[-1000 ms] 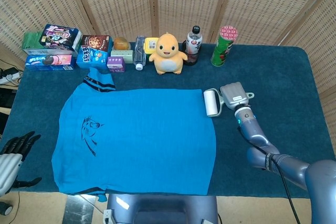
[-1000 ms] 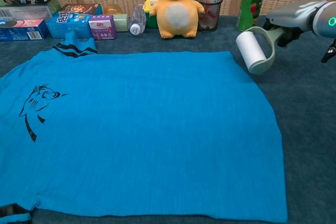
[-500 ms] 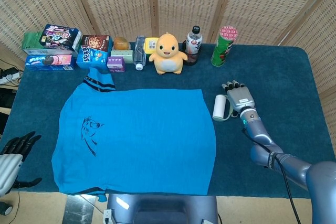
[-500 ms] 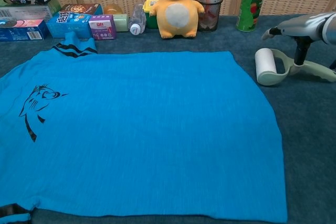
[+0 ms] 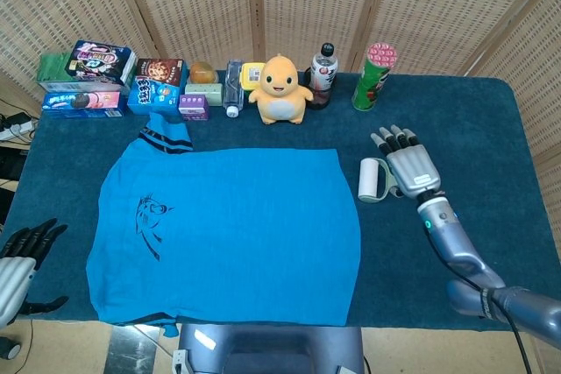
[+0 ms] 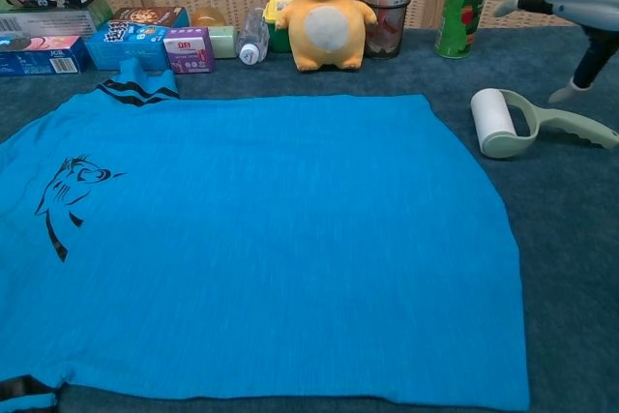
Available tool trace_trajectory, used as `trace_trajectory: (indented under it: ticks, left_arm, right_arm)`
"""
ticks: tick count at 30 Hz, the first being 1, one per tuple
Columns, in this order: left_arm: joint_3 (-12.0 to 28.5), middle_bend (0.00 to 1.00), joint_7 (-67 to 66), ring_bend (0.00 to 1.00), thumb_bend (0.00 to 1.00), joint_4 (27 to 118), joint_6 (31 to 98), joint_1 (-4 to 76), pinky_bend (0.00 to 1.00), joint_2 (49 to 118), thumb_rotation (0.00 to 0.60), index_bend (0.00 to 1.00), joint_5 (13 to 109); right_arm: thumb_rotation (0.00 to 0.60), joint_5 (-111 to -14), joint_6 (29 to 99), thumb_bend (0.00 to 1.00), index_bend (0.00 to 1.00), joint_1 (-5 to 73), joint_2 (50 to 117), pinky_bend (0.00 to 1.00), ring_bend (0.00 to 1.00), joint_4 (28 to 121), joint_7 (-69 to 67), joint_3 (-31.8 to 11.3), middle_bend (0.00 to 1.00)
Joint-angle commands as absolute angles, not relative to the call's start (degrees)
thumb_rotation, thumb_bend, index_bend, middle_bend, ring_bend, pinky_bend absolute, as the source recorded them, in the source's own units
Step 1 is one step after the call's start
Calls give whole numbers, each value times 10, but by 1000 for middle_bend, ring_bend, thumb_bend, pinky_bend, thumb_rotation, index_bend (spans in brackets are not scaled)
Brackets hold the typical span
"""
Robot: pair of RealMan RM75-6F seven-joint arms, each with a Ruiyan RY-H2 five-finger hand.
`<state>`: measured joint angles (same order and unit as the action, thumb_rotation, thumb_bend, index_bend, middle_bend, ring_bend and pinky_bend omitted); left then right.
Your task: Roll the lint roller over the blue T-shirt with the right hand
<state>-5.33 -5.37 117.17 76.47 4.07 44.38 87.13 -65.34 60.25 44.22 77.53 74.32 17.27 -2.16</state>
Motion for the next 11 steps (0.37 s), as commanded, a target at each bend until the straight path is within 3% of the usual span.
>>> trace_trajectory:
  ticks: [1, 11]
  left_arm:
    - [-53, 0, -61, 0, 113, 1172, 775, 35, 0, 448, 600, 0, 872]
    - [-57, 0, -68, 0, 114, 1174, 798, 22, 0, 449, 600, 0, 888]
  right_arm:
    - [600, -759, 710, 0, 6, 364, 761, 100, 0, 734, 86, 15, 0]
    - [600, -807, 800, 0, 45, 275, 752, 100, 0, 748, 47, 35, 8]
